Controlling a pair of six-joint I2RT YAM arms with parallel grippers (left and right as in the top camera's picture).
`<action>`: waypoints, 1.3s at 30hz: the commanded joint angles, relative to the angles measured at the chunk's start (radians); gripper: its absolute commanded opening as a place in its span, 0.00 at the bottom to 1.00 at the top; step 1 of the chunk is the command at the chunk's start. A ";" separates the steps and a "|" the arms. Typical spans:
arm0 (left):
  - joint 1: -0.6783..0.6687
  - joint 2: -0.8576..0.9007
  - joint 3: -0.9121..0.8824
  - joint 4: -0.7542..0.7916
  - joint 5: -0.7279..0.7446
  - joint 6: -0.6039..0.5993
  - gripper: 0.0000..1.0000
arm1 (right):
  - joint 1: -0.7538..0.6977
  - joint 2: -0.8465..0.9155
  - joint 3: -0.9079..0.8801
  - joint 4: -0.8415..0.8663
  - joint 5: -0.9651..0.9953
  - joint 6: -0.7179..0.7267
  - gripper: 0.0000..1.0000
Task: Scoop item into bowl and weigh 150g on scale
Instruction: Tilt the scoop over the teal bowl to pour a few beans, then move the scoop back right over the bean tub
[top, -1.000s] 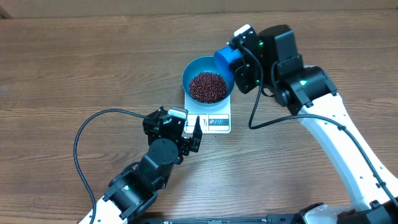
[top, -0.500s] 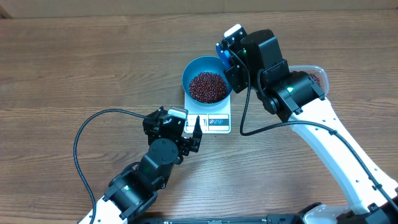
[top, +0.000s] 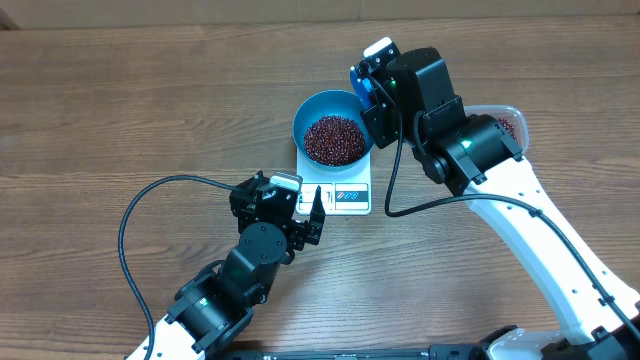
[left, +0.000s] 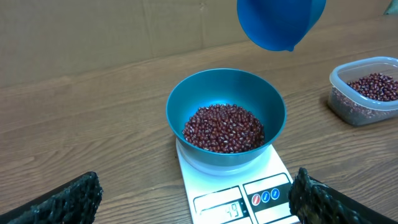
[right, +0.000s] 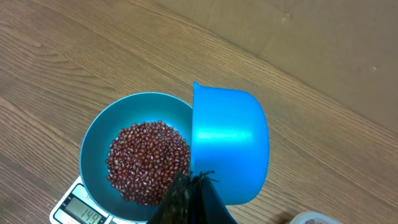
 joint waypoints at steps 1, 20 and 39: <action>-0.006 0.001 -0.004 0.007 -0.018 -0.017 1.00 | 0.004 -0.018 0.028 0.010 0.029 0.016 0.04; -0.006 0.001 -0.004 0.006 -0.018 -0.017 1.00 | -0.011 -0.018 0.028 0.009 0.082 0.042 0.04; -0.006 0.001 -0.004 0.006 -0.018 -0.017 1.00 | -0.253 -0.018 0.028 -0.161 0.256 0.576 0.19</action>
